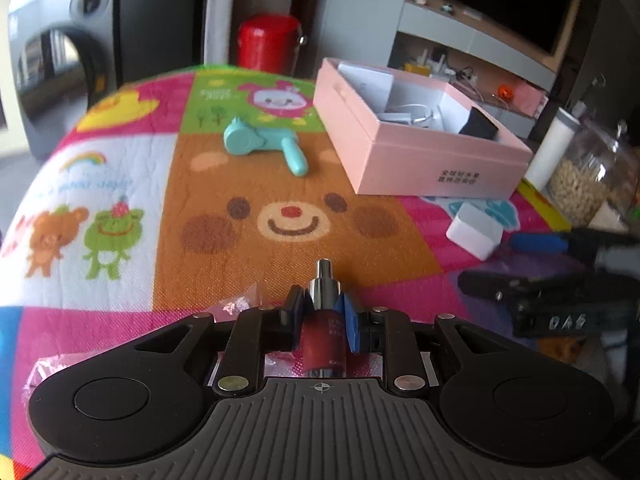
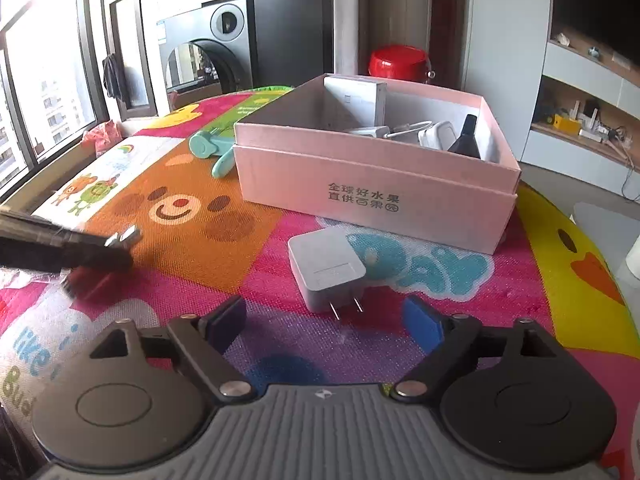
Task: Organize rigid objects
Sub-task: 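Grasp the dark red bottle with silver cap with the left tool, then grasp the white charger with the right tool while left holds the red bottle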
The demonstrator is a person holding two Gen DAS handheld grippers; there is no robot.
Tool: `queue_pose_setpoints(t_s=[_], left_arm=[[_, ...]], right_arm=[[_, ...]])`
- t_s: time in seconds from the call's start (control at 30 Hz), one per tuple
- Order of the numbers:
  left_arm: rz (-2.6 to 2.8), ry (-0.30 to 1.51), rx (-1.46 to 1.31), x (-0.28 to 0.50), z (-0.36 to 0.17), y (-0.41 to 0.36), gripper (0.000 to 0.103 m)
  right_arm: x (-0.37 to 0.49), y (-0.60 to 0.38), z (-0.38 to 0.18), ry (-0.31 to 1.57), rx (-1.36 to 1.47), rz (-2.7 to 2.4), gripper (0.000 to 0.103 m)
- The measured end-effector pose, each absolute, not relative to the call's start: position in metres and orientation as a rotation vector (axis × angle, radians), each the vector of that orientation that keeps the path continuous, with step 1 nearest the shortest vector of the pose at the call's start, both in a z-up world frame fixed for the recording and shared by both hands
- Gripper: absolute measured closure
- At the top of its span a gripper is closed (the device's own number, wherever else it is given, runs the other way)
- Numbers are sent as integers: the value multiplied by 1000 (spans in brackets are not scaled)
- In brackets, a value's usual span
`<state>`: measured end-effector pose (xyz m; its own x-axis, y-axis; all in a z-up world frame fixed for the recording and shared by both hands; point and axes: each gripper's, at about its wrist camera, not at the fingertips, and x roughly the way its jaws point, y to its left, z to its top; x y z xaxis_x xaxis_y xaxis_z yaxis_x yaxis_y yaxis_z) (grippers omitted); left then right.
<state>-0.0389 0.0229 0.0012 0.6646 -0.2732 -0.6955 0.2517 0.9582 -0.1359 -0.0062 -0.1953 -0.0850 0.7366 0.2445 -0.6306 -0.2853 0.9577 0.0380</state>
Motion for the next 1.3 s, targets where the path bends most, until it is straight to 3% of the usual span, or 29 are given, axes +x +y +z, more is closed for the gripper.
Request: queue_pose_setpoints(t_s=[0.03, 0.07, 0.37, 0.57, 1.3], left_arm=[[-291, 774, -23, -42, 0, 21, 78], [-286, 769, -27, -43, 0, 21, 78], [-306, 733, -59, -46, -3, 27, 79], [-304, 714, -51, -49, -4, 25, 79], [-277, 753, -66, -38, -1, 18, 79]], right_arm=[[-5, -195, -85, 693, -56, 296, 10], [-4, -193, -86, 712, -55, 317, 1], [-7, -187, -84, 737, -93, 328, 0], [2, -194, -81, 710, -93, 284, 9], [14, -201, -81, 669, -66, 200, 20]])
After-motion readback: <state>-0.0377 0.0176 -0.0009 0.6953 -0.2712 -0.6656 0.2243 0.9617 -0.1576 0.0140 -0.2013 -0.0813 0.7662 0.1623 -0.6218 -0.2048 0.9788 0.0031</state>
